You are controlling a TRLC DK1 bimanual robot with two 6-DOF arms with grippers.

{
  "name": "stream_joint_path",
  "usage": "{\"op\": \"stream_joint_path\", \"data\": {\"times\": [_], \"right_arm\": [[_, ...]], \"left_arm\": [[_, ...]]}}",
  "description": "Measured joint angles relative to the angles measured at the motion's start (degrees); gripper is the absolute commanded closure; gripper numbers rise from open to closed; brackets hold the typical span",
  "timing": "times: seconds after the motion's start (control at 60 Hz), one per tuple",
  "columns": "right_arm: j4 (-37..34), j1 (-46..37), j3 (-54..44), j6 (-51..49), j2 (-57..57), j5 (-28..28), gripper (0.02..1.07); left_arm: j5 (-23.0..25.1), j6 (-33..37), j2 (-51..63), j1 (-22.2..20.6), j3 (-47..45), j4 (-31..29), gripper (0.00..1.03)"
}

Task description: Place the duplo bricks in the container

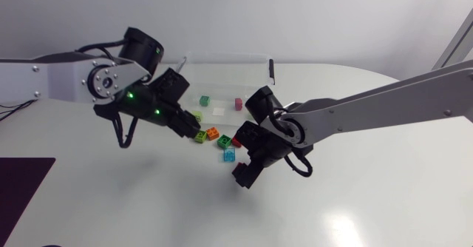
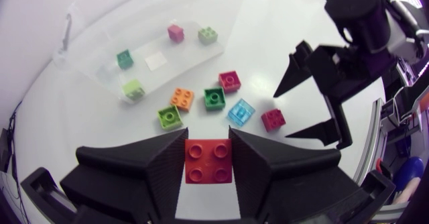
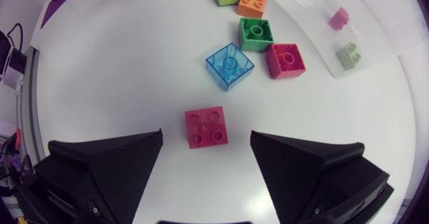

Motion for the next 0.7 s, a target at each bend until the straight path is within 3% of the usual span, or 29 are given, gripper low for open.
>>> {"op": "stream_joint_path", "data": {"times": [0.133, 0.417, 0.567, 0.7], "right_arm": [[-0.2, 0.0, 1.3, 0.0, 1.6, 0.6, 0.17], [-2.2, 1.7, 4.5, 0.0, 3.2, 4.1, 0.47], [-3.2, 3.0, 4.8, 0.0, 4.2, 5.8, 0.56], [-3.9, 3.1, 4.8, 0.0, 4.9, 6.9, 0.74]], "left_arm": [[0.4, -0.1, 0.0, 3.0, 5.7, 0.1, 0.81], [0.4, -3.7, 4.8, 4.1, 17.7, 2.6, 0.81], [-0.1, -4.7, 10.8, 4.1, 21.8, 2.7, 0.81], [-0.7, -5.8, 15.2, 4.1, 24.5, 2.6, 0.81]]}}
